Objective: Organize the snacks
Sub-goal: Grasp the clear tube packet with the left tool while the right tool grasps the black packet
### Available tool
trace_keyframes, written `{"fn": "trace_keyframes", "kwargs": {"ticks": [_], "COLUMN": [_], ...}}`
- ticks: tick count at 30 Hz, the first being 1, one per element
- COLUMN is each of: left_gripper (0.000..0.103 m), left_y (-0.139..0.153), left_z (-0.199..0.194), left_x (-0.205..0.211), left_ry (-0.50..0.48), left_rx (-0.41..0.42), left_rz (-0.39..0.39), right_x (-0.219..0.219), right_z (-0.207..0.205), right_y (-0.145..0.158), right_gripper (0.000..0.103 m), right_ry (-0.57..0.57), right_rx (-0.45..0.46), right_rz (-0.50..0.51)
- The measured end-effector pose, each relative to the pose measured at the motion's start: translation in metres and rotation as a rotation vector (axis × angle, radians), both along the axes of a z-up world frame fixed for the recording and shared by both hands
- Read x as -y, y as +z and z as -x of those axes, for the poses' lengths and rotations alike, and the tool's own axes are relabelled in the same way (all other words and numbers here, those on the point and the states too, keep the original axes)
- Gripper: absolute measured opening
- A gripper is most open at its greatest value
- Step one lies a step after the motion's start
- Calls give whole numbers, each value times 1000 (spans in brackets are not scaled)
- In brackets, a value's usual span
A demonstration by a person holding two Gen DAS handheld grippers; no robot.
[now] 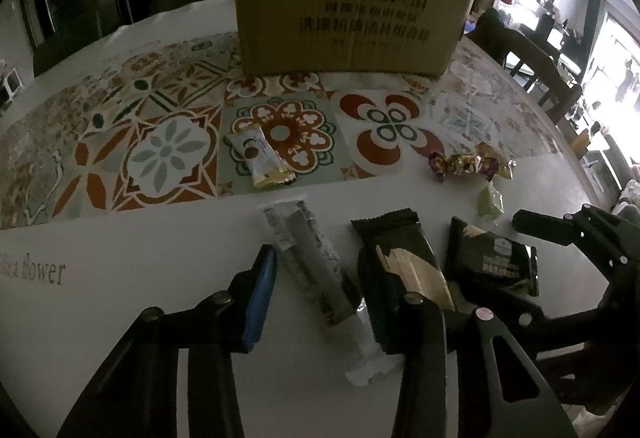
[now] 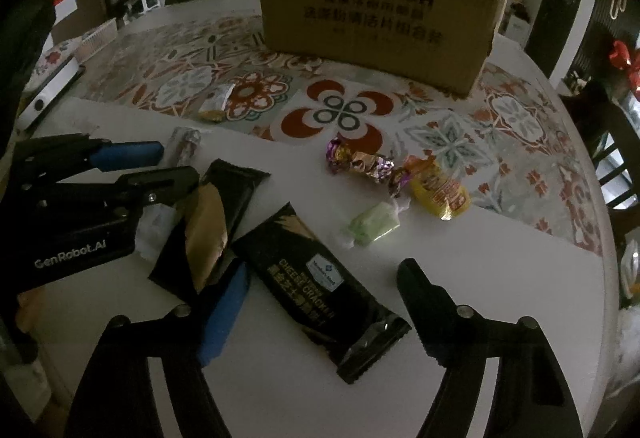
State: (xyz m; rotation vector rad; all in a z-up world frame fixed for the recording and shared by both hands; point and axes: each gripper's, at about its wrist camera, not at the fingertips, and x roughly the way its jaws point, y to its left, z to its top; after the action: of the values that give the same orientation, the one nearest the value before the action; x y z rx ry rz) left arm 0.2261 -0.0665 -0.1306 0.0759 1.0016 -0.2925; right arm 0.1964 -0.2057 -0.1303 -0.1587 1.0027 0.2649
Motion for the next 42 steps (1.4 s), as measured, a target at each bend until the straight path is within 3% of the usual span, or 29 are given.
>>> {"fn": "trace_keyframes", "kwargs": {"ticks": [4, 10, 22, 42], "left_gripper": [32, 26, 20, 18], "left_y": [0, 1, 20, 71], "left_z": [-1, 2, 15, 41], "left_x": [0, -3, -5, -12], "left_ry": [-7, -8, -24, -32], "left_rx": [-4, -5, 39, 189], "left_rz": [19, 37, 67, 153], "right_x": [-1, -1, 6, 6], "right_z": [2, 3, 11, 28], "right_y": [3, 4, 16, 65], "right_gripper": [48, 41, 37, 34], "right_ry": [-6, -29, -91, -116], "right_rx": [13, 24, 48, 214], "right_rz": [0, 5, -37, -89]}}
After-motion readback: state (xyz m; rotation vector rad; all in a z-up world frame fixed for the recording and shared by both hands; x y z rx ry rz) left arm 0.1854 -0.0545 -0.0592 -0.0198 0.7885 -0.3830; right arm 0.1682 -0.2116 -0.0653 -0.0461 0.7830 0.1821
